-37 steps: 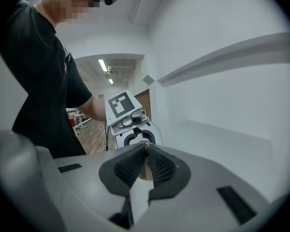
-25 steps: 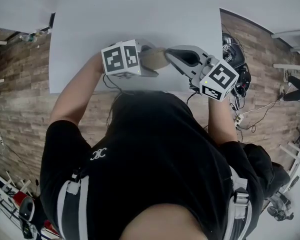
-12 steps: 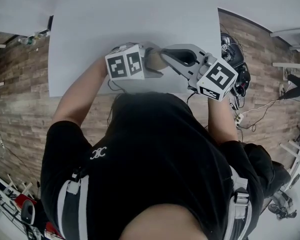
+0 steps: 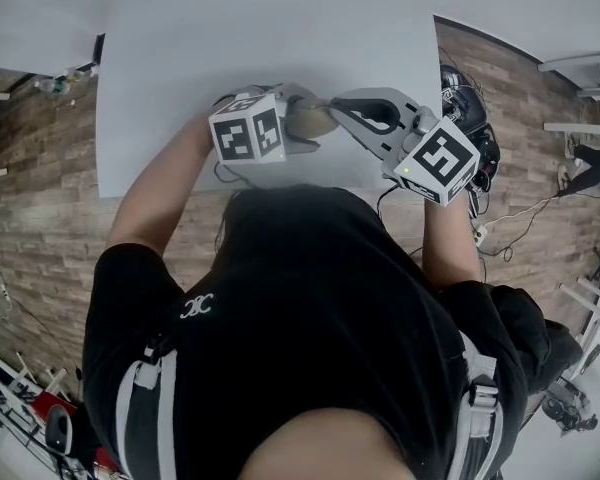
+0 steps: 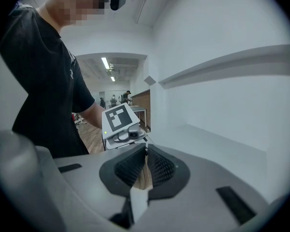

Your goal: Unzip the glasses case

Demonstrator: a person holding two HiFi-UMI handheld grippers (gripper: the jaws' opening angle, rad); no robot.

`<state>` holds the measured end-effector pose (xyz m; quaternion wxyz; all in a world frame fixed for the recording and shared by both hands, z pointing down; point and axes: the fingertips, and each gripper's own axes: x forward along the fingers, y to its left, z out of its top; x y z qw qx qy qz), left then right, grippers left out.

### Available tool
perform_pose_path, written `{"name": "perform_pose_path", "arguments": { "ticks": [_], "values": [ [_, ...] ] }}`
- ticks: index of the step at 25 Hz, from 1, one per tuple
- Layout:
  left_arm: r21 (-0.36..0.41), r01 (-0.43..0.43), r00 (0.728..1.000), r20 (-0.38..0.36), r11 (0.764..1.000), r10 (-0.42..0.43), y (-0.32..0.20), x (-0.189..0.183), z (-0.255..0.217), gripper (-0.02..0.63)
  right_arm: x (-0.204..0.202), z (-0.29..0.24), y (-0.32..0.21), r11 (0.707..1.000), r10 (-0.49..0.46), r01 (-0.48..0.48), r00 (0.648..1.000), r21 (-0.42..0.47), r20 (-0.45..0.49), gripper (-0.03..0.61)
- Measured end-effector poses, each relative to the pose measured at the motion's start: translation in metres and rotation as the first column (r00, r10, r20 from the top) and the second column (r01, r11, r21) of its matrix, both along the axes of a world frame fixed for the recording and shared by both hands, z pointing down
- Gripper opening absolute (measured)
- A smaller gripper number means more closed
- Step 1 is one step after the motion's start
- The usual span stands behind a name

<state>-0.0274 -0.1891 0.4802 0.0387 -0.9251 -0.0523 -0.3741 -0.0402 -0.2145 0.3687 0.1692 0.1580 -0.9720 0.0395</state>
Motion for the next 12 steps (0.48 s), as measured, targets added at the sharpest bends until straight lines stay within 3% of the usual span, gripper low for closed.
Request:
{"name": "perform_pose_path", "arguments": {
  "ticks": [7, 12],
  "values": [
    [-0.049, 0.024, 0.999, -0.037, 0.998, -0.026, -0.006, -0.013, -0.008, 0.285, 0.017, 0.004, -0.005, 0.998, 0.040, -0.040, 0.999, -0.038, 0.002, 0.028],
    [-0.115, 0.064, 0.991, -0.112, 0.991, -0.077, -0.005, -0.012, -0.017, 0.285, 0.025, 0.012, -0.007, 0.997, 0.063, -0.064, 0.998, -0.040, -0.028, 0.028]
  ]
}}
